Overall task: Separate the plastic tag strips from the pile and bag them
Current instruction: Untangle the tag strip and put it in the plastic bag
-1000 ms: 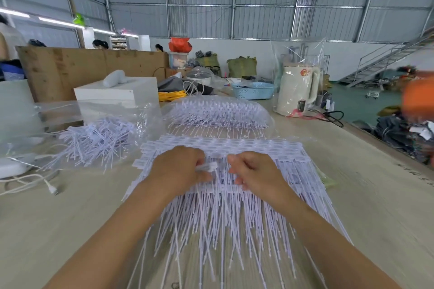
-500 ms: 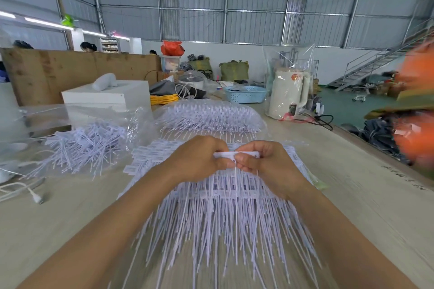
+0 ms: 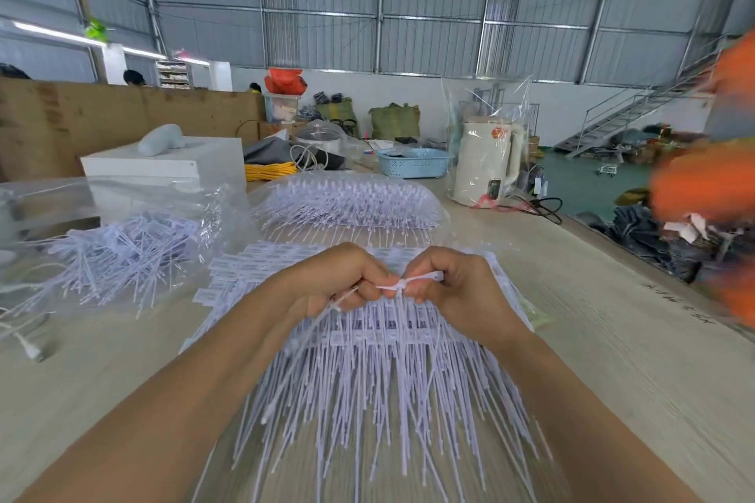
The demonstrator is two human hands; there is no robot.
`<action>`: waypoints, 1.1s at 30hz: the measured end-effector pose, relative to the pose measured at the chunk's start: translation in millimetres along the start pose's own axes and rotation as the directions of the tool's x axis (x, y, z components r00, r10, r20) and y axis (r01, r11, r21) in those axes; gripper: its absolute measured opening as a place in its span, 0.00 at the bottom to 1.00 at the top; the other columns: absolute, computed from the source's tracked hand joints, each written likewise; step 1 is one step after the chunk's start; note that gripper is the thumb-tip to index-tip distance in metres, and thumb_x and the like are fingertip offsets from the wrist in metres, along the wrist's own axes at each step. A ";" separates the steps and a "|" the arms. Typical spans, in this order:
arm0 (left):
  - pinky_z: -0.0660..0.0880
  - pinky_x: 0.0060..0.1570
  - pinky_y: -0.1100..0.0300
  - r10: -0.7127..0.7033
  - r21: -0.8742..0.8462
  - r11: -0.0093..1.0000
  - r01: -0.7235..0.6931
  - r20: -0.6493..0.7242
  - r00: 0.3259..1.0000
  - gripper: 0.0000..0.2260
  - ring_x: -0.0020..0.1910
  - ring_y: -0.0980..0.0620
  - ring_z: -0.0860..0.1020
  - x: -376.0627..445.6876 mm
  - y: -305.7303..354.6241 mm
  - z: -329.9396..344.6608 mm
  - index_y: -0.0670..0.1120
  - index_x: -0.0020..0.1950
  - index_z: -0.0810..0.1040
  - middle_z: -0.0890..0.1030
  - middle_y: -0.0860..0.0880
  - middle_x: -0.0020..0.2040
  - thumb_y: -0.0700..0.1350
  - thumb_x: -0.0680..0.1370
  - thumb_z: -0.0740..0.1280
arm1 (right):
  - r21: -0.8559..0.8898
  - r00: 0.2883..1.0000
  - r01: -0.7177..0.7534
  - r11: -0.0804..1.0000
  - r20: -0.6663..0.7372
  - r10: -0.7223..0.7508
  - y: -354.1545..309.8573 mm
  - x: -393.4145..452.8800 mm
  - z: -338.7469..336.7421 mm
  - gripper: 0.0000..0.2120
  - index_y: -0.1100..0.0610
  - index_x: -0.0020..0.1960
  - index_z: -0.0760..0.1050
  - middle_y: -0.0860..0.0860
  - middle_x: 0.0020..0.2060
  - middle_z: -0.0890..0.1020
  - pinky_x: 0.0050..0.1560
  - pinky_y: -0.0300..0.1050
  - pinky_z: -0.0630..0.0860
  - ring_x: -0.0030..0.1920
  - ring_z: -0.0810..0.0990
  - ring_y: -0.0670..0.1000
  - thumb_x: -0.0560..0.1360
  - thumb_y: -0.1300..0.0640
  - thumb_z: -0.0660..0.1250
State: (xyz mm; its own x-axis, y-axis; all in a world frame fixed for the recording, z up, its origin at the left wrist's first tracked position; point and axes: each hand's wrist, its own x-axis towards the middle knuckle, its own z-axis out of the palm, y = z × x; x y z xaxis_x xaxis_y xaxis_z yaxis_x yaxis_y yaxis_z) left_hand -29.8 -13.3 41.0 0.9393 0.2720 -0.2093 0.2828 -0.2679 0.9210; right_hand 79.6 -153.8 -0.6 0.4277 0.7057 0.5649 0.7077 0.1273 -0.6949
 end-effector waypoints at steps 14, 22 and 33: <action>0.69 0.33 0.59 0.112 0.284 0.952 -0.113 0.021 0.994 0.12 0.40 0.46 0.73 3.0 -2.6 -10.3 0.47 0.44 0.80 0.78 0.40 0.49 0.31 0.75 0.62 | 0.442 0.913 -0.399 0.803 0.111 0.392 -15.2 23.5 -21.2 0.03 0.61 0.44 0.77 0.51 0.27 0.73 0.26 0.36 0.69 0.26 0.70 0.45 0.76 0.65 0.65; 0.73 0.30 0.65 0.250 0.358 0.905 -0.232 -0.004 0.968 0.10 0.25 0.59 0.73 -4.5 5.2 -4.5 0.46 0.49 0.73 0.78 0.47 0.41 0.32 0.74 0.68 | 0.300 0.847 -0.528 0.795 0.253 0.467 -23.1 21.0 -5.1 0.05 0.59 0.40 0.76 0.53 0.42 0.80 0.44 0.46 0.81 0.43 0.81 0.52 0.75 0.63 0.67; 0.74 0.39 0.60 0.261 0.409 0.889 -0.208 -0.077 0.962 0.05 0.31 0.55 0.79 3.2 -18.1 -6.9 0.44 0.40 0.79 0.83 0.47 0.35 0.43 0.75 0.70 | 0.428 0.866 -0.482 0.764 0.104 0.488 -16.2 17.6 1.7 0.08 0.62 0.43 0.78 0.55 0.35 0.80 0.34 0.36 0.77 0.33 0.78 0.49 0.71 0.73 0.68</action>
State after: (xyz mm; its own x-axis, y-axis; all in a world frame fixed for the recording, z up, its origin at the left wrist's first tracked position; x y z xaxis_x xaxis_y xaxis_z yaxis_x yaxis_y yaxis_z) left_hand -33.2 -1.2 25.9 0.9626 0.2634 0.0642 0.1354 -0.6724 0.7277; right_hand 74.7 -142.3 19.9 0.6576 0.7462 0.1038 0.0939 0.0555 -0.9940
